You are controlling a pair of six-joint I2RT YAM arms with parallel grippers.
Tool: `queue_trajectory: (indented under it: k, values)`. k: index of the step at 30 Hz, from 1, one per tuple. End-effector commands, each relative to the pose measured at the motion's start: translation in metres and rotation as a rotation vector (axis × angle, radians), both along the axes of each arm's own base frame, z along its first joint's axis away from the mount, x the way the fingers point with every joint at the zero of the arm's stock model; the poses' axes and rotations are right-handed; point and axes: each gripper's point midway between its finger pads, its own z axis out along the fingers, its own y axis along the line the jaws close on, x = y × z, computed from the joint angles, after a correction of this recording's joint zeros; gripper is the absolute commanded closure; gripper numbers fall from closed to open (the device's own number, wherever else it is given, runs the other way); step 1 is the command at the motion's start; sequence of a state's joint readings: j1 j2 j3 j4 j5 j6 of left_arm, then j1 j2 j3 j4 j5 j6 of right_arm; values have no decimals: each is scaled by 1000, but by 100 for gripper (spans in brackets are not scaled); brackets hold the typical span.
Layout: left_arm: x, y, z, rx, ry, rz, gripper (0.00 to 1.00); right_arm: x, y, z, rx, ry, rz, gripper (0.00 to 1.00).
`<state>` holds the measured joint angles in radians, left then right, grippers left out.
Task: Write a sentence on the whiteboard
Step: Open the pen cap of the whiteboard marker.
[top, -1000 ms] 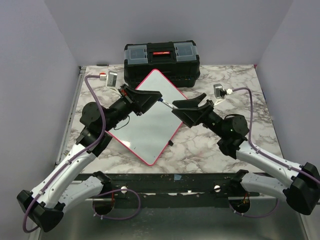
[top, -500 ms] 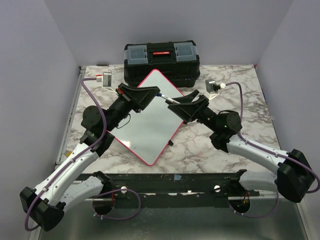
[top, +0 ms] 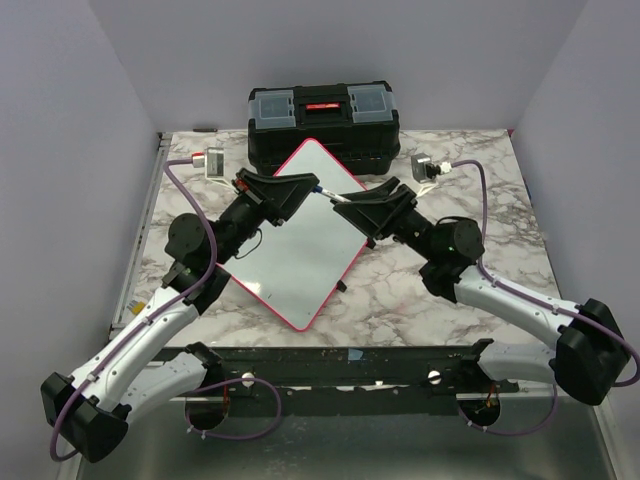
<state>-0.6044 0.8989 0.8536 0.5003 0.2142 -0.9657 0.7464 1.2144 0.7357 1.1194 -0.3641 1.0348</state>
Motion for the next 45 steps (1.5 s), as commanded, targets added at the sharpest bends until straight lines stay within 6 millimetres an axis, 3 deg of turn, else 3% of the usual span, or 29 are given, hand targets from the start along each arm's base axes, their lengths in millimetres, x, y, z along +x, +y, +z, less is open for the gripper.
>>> queue_trajectory:
  k: [1, 10, 34, 45]
  values:
    - [-1, 3, 1, 1, -50, 30, 100, 2, 1, 14, 4, -32, -23, 54]
    - [-3, -2, -5, 24, -53, 19, 100, 7, 4, 5, -5, -6, -26, 57]
    - [10, 11, -26, 71, 16, 132, 100, 2, -5, 13, 19, -48, -53, 62]
    - [19, 9, -37, 86, 50, 150, 100, 2, -2, 12, 6, -52, -46, 76]
